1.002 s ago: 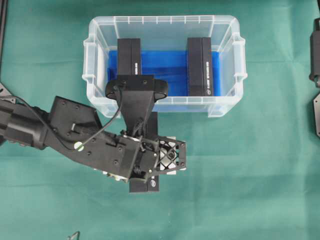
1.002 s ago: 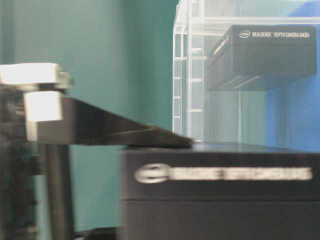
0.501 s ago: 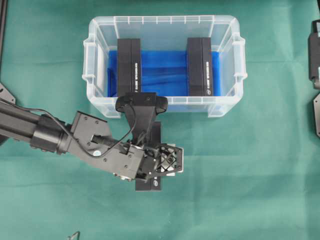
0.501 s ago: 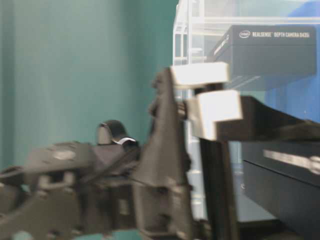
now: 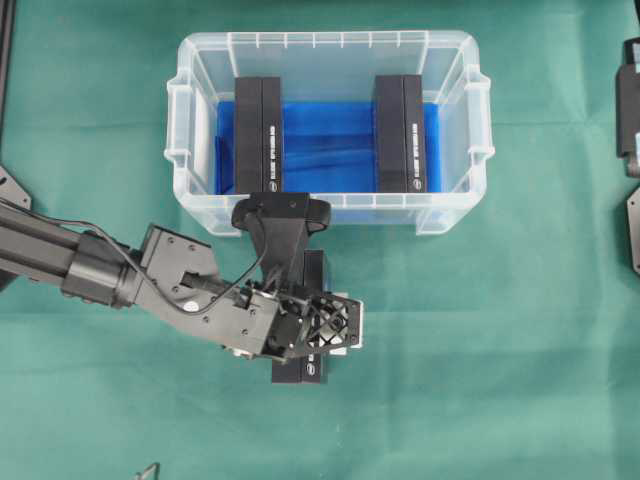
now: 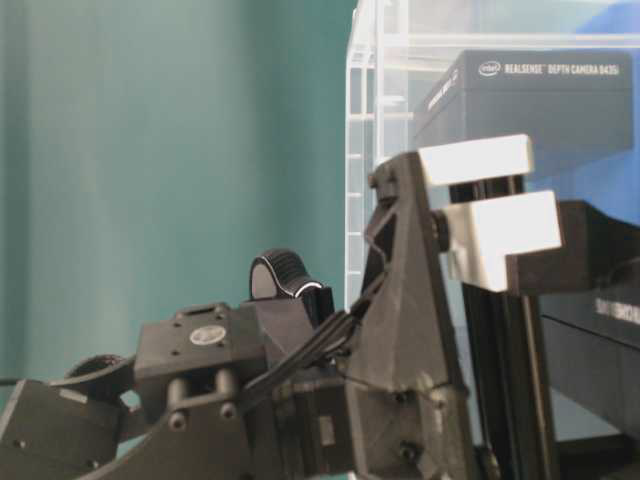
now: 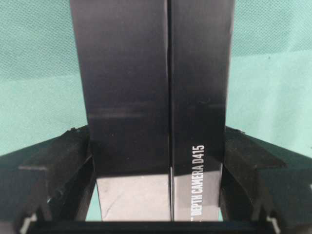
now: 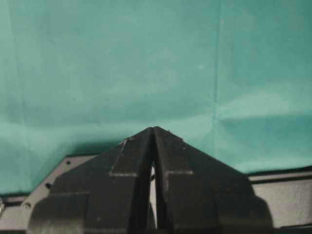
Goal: Take the box out of the case with the left arm.
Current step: 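Carry the box in front of the case and lower it onto the table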
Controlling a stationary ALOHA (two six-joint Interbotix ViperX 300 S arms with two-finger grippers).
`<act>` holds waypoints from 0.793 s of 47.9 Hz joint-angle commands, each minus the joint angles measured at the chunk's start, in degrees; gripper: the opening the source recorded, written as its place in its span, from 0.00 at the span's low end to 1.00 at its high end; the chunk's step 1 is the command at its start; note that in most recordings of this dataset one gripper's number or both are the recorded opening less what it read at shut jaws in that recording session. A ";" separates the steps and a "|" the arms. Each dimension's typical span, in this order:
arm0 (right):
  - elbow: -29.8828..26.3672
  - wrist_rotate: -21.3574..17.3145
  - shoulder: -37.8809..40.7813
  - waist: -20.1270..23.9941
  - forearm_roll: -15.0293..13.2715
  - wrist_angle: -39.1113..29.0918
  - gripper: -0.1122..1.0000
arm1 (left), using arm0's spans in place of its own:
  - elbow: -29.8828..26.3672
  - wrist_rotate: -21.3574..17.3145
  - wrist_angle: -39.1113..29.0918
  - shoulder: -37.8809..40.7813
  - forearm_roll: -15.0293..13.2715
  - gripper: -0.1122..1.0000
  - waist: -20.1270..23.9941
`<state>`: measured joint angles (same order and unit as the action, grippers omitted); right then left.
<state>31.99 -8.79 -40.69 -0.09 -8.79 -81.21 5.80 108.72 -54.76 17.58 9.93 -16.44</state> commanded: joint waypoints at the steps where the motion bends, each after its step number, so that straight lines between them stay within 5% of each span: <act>1: -0.53 0.09 0.09 -0.09 -0.26 0.35 0.12 | -0.70 -0.09 0.35 -2.37 0.35 0.66 0.35; 11: -0.53 0.09 0.09 -0.09 -0.26 0.26 0.12 | -1.05 -0.44 0.44 -2.29 0.35 0.67 0.88; 19: -0.53 0.09 0.00 -0.09 -0.26 0.18 0.12 | -1.14 -0.97 0.35 -2.29 0.35 0.92 0.88; 38: -0.62 0.00 -0.09 -0.09 -0.26 0.09 0.12 | -2.20 -1.67 -2.64 -5.01 0.00 0.90 1.41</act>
<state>31.99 -8.79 -40.69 -0.09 -8.88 -81.30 5.45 107.31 -55.81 16.44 9.84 -15.21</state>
